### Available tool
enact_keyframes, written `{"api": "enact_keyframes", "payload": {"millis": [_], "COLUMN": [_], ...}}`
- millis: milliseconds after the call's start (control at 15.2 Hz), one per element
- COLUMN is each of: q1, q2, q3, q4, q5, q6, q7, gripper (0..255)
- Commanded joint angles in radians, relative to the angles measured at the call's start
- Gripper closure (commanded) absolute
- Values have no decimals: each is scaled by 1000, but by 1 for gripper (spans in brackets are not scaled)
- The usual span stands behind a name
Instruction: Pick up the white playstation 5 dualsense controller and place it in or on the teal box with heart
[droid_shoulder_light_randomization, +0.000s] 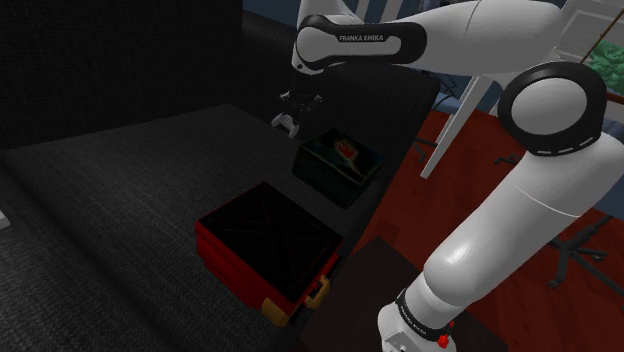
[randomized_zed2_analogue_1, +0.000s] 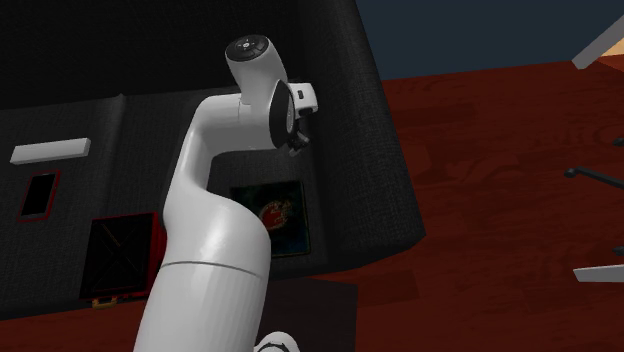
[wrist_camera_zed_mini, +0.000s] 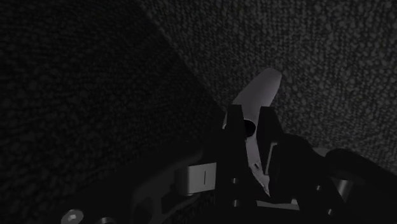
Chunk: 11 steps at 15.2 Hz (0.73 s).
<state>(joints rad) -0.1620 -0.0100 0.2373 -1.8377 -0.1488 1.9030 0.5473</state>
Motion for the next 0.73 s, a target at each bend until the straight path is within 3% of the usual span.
{"api": "enact_keyframes", "payload": {"millis": [0,396,462,528,594,660], "q1": [-4,2,2,26,29,8], "q2": [5,35,35,-71,-134,-154], "q3": [-4,3,3,29,84,170], "q4": [-15,64,64,-115,-245,-325], "q5": [2,-3,-3,-132,-309,-519], "q6": [-9,-60,-60,108,220,259], "q7": [-1,2,2,237,524,848], "gripper": [255,255,0,0,0,0]}}
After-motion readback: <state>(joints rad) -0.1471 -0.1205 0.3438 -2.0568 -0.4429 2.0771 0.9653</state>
